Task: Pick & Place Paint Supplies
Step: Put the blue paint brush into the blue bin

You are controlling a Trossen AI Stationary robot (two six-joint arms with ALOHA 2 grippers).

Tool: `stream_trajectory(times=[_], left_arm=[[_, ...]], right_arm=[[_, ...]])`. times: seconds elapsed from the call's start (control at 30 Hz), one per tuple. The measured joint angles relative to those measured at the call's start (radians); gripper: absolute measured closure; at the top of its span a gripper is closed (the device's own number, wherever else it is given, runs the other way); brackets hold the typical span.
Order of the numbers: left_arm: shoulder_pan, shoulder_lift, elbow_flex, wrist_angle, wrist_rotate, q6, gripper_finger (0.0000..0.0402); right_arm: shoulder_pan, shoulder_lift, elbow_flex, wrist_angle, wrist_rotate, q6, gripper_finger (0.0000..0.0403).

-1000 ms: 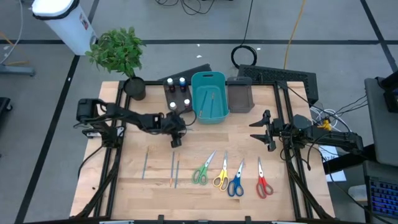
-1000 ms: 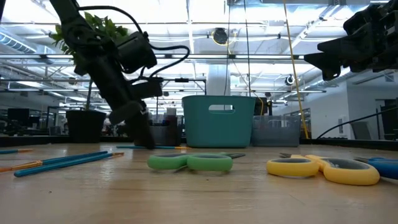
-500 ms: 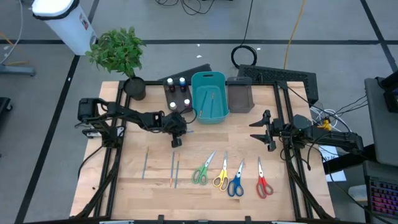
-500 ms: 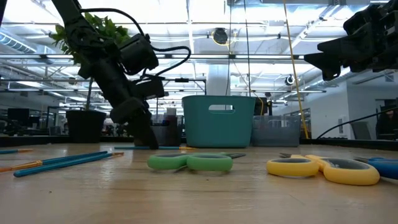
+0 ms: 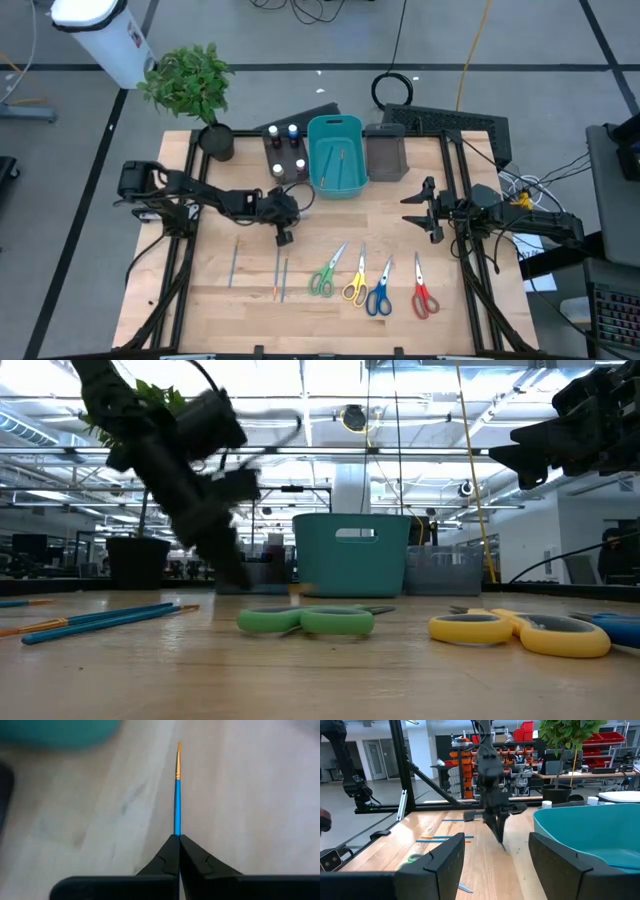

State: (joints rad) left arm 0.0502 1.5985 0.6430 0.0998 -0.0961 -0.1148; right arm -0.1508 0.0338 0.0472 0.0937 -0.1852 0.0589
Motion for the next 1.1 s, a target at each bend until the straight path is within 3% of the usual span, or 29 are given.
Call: stream_trajectory(times=[0.3, 0.63, 0.77, 0.9, 1.1], left_arm=[[-0.068, -0.152, 0.005, 0.117, -0.08, -0.019, 0.0401], [-0.056, -0.195, 0.006, 0.573, -0.128, -0.021, 0.0401], [-0.009, -0.177, 0.008, 0.679, -0.231, -0.035, 0.0401], [0.056, -0.112, 0.061, 0.717, -0.238, -0.093, 0.0401], [0.118, 0.068, 0.241, 0.715, -0.242, -0.149, 0.0401]], right_arm=[[0.0, 0.0, 0.0, 0.001, 0.0, 0.0, 0.019], [0.0, 0.001, 0.0, 0.0, 0.0, 0.0, 0.019], [0.0, 0.001, 0.0, 0.0, 0.0, 0.0, 0.019], [0.0, 0.001, 0.0, 0.0, 0.0, 0.0, 0.019], [0.0, 0.001, 0.0, 0.0, 0.0, 0.0, 0.019]])
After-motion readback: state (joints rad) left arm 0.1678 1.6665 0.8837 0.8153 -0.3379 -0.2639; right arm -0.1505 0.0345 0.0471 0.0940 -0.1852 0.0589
